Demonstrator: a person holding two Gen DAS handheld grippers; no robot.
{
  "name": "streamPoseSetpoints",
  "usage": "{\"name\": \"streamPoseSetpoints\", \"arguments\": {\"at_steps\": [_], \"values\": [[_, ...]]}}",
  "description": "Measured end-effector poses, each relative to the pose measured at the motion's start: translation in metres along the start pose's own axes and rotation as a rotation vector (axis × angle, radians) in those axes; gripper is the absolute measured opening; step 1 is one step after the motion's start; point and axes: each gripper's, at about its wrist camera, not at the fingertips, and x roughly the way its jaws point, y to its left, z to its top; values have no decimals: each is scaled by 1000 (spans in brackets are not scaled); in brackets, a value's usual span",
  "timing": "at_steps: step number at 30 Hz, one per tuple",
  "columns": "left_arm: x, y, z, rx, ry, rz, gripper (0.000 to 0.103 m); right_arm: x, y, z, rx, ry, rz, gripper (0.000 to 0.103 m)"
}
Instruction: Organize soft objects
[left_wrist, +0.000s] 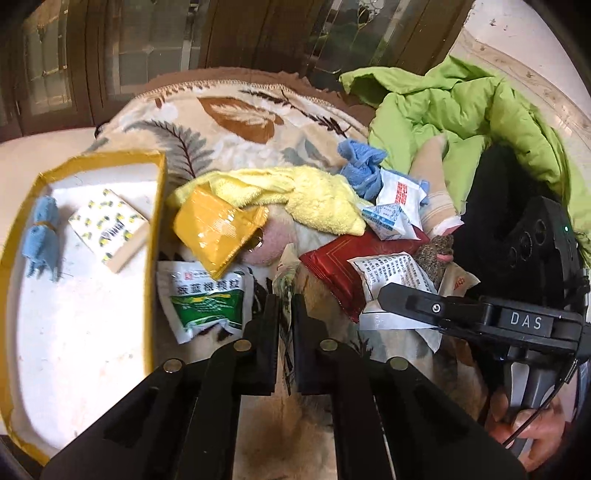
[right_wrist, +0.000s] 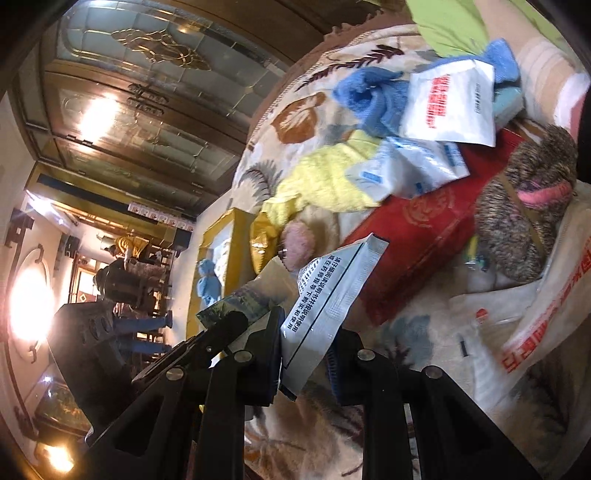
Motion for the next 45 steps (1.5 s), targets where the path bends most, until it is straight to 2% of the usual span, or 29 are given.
{"name": "streamPoseSetpoints", "arguments": {"at_steps": [4,12,19,26,35,40,45], "values": [[-9,3,0,10,-15,13,3,3,16,0,-26,11,14,22],[-46,25,11,-6,-98,43,3,23,61,8,-109,43,56,22],[-71,82,27,-49,-164,177,3,68,108,18,-199,99,72,22],[-56,133,37,-97,-164,270,3,127,139,26,-257,164,49,22],[-32,162,36,-118,-137,323,3,187,148,30,-267,223,18,22],[-28,165,37,-97,-149,363,3,204,150,29,-276,235,-11,22],[-26,167,37,-103,-162,392,7,201,157,25,-308,239,-39,29]]}}
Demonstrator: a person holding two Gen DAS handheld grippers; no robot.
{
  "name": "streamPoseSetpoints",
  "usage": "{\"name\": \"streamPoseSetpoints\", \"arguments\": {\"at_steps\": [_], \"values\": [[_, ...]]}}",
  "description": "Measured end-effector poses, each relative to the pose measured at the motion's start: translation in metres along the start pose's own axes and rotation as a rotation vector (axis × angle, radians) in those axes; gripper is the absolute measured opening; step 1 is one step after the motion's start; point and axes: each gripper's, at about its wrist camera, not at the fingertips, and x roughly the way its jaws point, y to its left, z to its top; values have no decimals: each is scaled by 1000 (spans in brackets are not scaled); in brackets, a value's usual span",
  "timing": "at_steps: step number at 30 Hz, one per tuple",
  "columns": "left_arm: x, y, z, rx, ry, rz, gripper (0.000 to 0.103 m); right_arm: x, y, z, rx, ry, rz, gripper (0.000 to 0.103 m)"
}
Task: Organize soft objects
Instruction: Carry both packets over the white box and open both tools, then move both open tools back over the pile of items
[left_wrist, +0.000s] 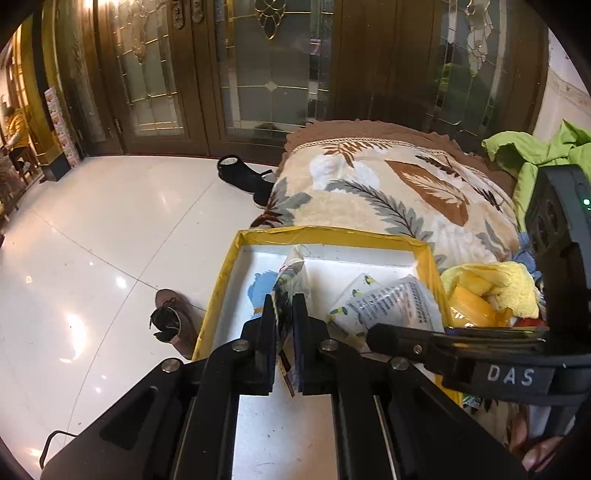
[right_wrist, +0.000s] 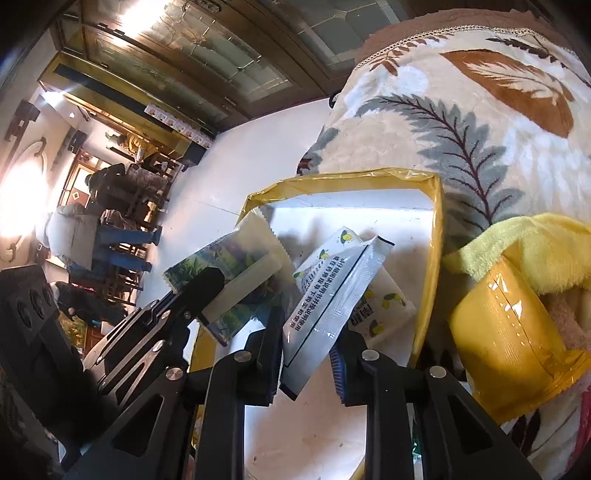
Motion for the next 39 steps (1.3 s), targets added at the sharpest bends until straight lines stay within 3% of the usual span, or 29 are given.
{"name": "streamPoseSetpoints", "arguments": {"at_steps": [1,2,3,6,9,14,21,32,35,39], "values": [[1,0,0,-5,6,0,8,0,1,-1,0,4,-9,34],[3,0,-1,-11,16,1,16,-1,2,-3,-9,6,-19,37],[4,0,-2,-14,22,3,31,-3,4,-6,-24,6,-31,39],[7,3,-6,-26,24,19,49,-7,8,-9,-45,4,-61,44],[6,8,-8,-44,33,20,53,-13,12,-13,-67,7,-59,51],[-9,11,-8,-30,8,41,62,-43,26,-29,-157,-5,-65,51],[-30,3,-12,-34,-1,9,63,-106,3,-47,-131,-110,-76,52],[-61,-58,-32,36,15,-131,63,-170,-93,-91,87,-200,-123,55],[-66,-79,-37,70,26,-166,63,-175,-108,-96,128,-207,-105,55],[-62,-105,-41,93,56,-198,63,-178,-121,-93,207,-225,-4,55]]}}
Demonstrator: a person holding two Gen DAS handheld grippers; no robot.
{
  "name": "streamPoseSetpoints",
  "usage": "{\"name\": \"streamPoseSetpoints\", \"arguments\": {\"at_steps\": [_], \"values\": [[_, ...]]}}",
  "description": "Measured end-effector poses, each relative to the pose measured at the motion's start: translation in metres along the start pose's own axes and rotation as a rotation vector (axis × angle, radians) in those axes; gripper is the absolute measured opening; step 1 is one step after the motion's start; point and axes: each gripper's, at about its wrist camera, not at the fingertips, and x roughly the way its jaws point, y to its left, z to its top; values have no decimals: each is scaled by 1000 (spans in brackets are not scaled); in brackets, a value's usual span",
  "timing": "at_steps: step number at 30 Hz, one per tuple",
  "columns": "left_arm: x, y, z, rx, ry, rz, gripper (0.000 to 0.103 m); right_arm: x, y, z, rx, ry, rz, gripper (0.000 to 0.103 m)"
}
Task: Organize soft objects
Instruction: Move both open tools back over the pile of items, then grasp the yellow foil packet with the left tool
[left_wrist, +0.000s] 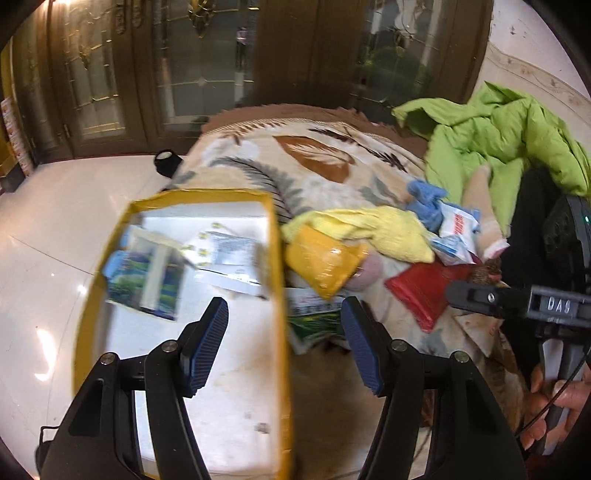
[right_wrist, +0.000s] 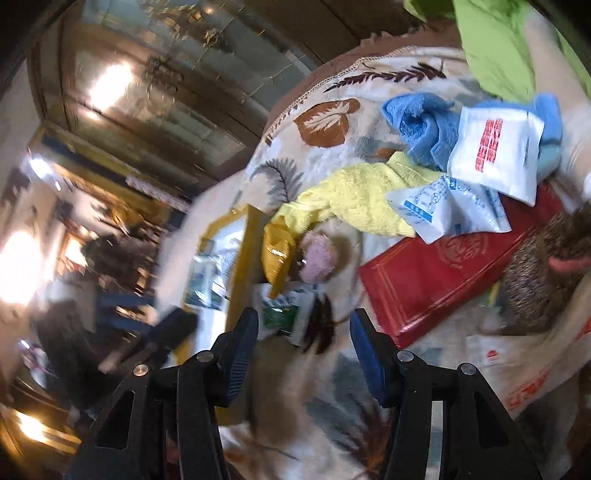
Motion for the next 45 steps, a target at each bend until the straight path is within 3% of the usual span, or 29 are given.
{"name": "streamPoseSetpoints", "arguments": {"at_steps": [8,16,19,26,32,39,41,45], "values": [[28,-32,9,77,8,-35,63,6,-10,0,47,5,13,55],[53,-35,12,141,81,-149,63,10,-22,11,126,-10,63,56],[61,-39,18,191,85,-131,63,16,-25,13,162,6,89,60],[88,-47,25,267,142,-98,63,51,-25,31,262,32,173,60],[101,-44,28,268,170,-121,63,82,-38,40,349,71,126,60],[106,-44,36,306,164,-119,63,104,-34,46,351,108,114,58],[108,-42,39,302,163,-118,63,110,-29,46,334,127,88,54],[110,-46,38,357,172,-97,63,112,-36,43,353,125,80,34]]}}
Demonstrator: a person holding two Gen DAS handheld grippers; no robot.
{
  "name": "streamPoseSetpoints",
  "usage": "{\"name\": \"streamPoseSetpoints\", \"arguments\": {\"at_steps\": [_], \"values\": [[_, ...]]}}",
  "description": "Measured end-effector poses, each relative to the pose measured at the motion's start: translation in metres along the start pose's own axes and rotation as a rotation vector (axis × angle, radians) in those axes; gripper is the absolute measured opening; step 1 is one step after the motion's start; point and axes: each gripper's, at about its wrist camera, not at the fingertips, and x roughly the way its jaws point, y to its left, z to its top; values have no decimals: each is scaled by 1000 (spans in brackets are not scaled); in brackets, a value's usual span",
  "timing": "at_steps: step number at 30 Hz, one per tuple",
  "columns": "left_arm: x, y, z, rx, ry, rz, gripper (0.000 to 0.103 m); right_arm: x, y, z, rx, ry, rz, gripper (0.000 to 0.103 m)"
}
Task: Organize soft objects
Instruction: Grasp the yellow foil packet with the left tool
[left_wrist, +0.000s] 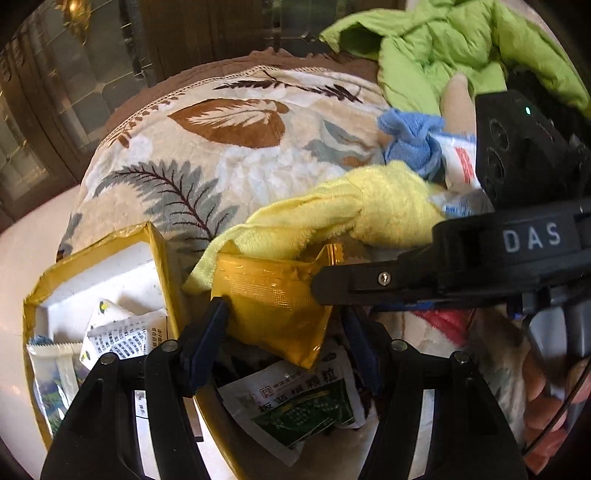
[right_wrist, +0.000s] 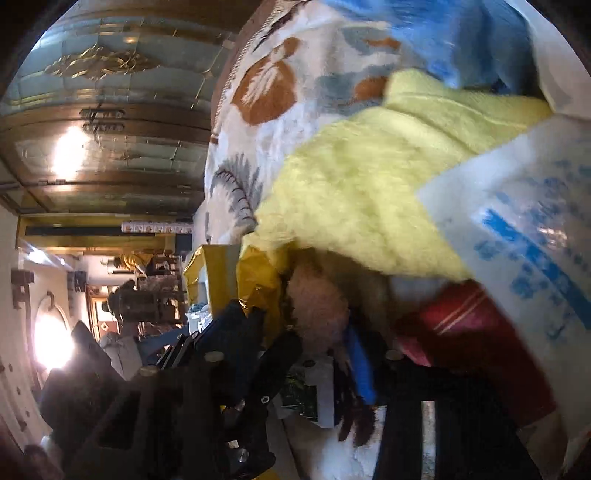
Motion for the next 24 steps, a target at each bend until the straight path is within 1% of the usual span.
{"name": "streamPoseSetpoints", "arguments": {"at_steps": [2,4,6,8,9,10,11,12,16,19,21,22,23,24], "values": [[2,-3,-1,31,-4,17,63,-3,-6,2,28,-11,29,31],[2,0,-1,18,-8,4,63,-4,-7,2,28,-17,33,30],[2,5,1,-10,-13,-24,62,-8,-8,2,39,-31,56,27],[1,9,3,-28,-20,-47,56,-11,-11,2,40,-40,71,22],[1,9,3,-29,-21,-56,49,-13,-12,1,43,-43,69,15],[0,9,3,-26,-33,-52,47,-16,-15,0,44,-45,71,15],[-1,9,3,-24,-45,-55,40,-16,-18,0,41,-44,68,15],[-3,8,3,-21,-52,-53,37,-18,-20,0,43,-46,63,15],[-2,2,2,5,-61,-29,36,-20,-26,2,57,-54,74,14],[-4,6,2,-5,-64,-36,34,-20,-22,2,29,-61,60,14],[-8,9,4,-14,-73,-40,30,-21,-20,1,27,-62,61,14],[-9,8,5,-7,-71,-34,30,-19,-20,2,28,-53,65,14],[-9,6,6,9,-53,-16,31,-17,-22,3,37,-46,72,14],[-7,5,6,18,-38,-5,38,-15,-22,3,45,-40,81,14]]}}
